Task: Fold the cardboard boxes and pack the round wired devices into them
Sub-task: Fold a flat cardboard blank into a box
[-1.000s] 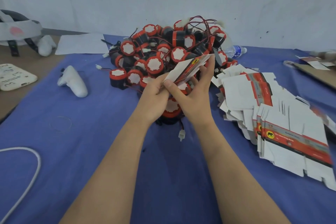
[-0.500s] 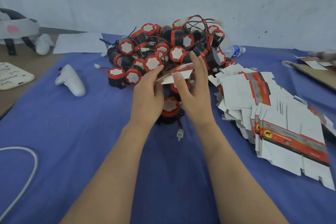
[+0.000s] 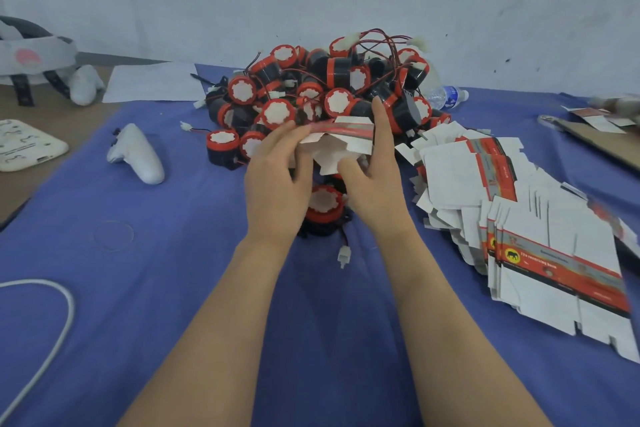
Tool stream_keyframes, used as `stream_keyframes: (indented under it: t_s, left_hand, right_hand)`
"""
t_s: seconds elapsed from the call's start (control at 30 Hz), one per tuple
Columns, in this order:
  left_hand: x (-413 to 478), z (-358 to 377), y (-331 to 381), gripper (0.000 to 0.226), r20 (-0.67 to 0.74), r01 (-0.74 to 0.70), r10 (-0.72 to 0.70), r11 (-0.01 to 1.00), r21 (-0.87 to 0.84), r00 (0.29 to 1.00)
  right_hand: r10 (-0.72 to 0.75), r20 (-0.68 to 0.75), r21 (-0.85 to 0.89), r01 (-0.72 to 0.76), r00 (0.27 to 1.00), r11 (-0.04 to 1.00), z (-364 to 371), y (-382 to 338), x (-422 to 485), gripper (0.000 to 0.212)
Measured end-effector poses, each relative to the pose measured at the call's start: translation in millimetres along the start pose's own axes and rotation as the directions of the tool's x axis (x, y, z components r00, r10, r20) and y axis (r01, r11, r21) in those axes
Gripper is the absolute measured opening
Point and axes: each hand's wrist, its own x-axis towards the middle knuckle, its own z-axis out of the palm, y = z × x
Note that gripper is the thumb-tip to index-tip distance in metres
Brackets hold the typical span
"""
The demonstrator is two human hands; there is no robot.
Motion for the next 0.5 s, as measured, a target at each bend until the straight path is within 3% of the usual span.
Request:
stream_keyframes:
  t_s: [0.1, 0.2, 0.3, 0.4, 0.5]
  left_hand:
    - [0, 2, 4, 0.027, -0.067, -0.144, 0.147, 0.989, 0.044, 0.987]
    - [1, 3, 8, 0.027, -0.154, -0.169, 0.171, 0.985, 0.023, 0.973]
    - [6, -1, 8, 0.041, -0.183, 0.006, -0.015, 0.999, -0.048, 0.983]
    - [4, 2, 6, 0.043, -0.055, 0.202, -0.211, 0.969, -0.145, 0.976]
    - [-2, 8, 11, 0.041, 0.036, 0.204, -0.201, 0.956, -0.212, 0.979]
  right_hand:
    - [0.06, -0.112, 0.077, -0.051, 0.992, 0.996, -1, 0, 5, 0.072]
    - [0.09, -0.126, 0.101, -0.077, 0.988, 0.992, -6, 1, 9, 0.067]
    - [-0.012, -0.121, -0.067, 0.004, 0.993, 0.998, -5, 4, 6, 0.066]
    - [-0.102, -0.056, -0.3, 0.08, 0.993, 0.951, 1, 7, 1, 0.067]
    - [-0.091, 0.021, -0.308, 0.093, 0.996, 0.947, 6, 10, -1, 0.074]
